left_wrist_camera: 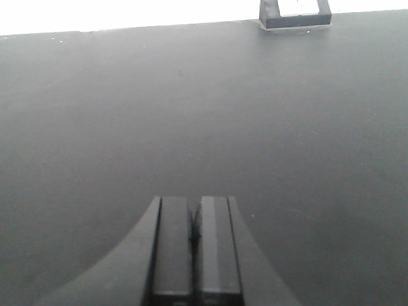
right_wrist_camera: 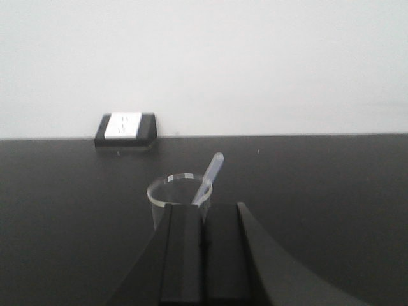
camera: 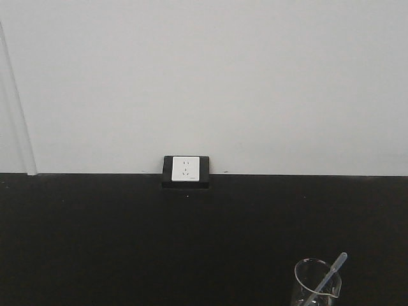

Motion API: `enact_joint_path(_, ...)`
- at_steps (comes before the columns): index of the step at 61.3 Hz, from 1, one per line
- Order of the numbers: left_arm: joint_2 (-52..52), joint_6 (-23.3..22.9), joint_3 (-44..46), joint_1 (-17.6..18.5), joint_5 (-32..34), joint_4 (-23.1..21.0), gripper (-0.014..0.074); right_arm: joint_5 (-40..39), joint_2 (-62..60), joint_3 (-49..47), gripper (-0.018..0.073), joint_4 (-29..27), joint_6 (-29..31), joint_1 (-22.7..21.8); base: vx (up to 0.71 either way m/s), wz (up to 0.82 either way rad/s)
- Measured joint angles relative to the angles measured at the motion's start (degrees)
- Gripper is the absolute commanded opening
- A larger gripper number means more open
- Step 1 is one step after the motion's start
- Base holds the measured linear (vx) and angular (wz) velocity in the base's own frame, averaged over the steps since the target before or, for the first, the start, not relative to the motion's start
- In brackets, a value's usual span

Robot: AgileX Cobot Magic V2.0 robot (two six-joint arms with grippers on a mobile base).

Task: Grab transparent chemical and place on left bench
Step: 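Close the right gripper on the transparent dropper standing in the glass beaker, then lift the dropper up out of the beaker with the right gripper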

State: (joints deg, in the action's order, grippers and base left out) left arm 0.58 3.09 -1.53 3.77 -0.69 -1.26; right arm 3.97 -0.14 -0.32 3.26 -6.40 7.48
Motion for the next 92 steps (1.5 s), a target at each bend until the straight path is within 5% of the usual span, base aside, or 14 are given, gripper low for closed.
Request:
enact_joint_path(21,0.00,0.00,0.00,0.00,0.00,0.00,-0.0003,-5.66,23.28,-18.87,-0.0008,-0.07,2.76,0.00,0.00,0.00)
enact_joint_path(38,0.00,0.00,0.00,0.00,0.00,0.00,-0.0003,-7.65,38.68,-23.74,0.0057,-0.07,3.15,0.00,0.00,0.00)
enact_joint_path(48,0.00,0.00,0.00,0.00,0.00,0.00,-0.0003,-7.78,42.66,-23.74,0.0227,-0.11,3.17,0.00,0.00,0.00)
enact_joint_path(62,0.00,0.00,0.00,0.00,0.00,0.00,-0.0003,-10.83,46.19,-23.81,0.0648,-0.11,3.22,0.00,0.00,0.00)
enact_joint_path(67,0.00,0.00,0.00,0.00,0.00,0.00,-0.0003,-12.94,47.43,-23.81,0.0732,-0.06,3.38,0.00,0.00,0.00)
enact_joint_path(81,0.00,0.00,0.00,0.00,0.00,0.00,-0.0003,-20.18,49.23,-23.81,0.0714,-1.83,1.68,0.00,0.00,0.00)
enact_joint_path(92,0.00,0.00,0.00,0.00,0.00,0.00,-0.0003,-36.43,54.71,-23.93,0.0665,-13.01,0.50,0.00,0.00,0.00)
